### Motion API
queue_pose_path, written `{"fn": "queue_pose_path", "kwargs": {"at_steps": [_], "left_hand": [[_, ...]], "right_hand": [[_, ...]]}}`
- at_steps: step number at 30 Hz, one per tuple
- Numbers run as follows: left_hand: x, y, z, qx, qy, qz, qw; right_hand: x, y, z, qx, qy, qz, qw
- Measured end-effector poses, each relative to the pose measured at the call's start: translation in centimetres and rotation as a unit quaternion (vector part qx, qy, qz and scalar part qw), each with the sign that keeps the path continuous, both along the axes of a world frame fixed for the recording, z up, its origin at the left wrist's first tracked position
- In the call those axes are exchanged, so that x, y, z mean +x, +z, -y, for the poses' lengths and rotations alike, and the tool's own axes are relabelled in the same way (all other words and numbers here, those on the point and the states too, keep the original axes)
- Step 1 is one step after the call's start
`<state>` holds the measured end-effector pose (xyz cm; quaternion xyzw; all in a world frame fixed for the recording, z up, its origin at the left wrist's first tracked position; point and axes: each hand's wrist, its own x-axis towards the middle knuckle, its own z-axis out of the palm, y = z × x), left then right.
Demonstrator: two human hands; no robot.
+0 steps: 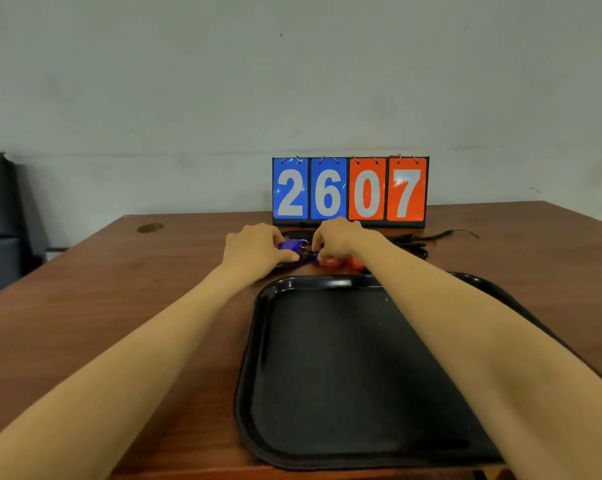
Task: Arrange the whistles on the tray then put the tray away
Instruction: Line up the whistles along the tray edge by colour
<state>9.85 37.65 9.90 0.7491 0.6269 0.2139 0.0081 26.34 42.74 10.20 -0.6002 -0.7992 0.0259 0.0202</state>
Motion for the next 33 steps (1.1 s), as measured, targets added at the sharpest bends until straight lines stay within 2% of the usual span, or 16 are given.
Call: {"fn": "queue_pose_path", "kwargs": {"at_steps": [4, 9, 13, 21, 27, 33], "left_hand": [[-1.0, -0.5, 0.9, 0.005, 0.012, 0.093, 0.996], [-1.6, -0.9, 2.3, -0.004, 0.003, 0.161, 0.987], [-1.9, -0.9, 3.8, -0.019, 0.008, 0.18, 0.984], [-1.4, -0.1, 7.4, -0.049, 0.005, 0.147, 0.988], [-1.2, -0.9, 9.9, -0.008, 0.029, 0.022, 0.999], [-0.2, -2.1, 9.6, -0.022, 0.04, -0.047, 0.998]], "right_hand": [[-0.4, -1.1, 0.0, 0.064, 0.012, 0.043, 0.997], [0.0, -0.4, 1.8, 0.18, 0.006, -0.081, 0.98], [0.8, 1.8, 4.4, 0.21, 0.01, -0.135, 0.968], [1.5, 3.3, 9.8, 0.155, 0.018, -0.122, 0.98], [2.2, 2.9, 14.9, 0.151, 0.059, -0.127, 0.979], [3.4, 1.7, 17.7, 0.15, 0.058, -0.105, 0.981]]}}
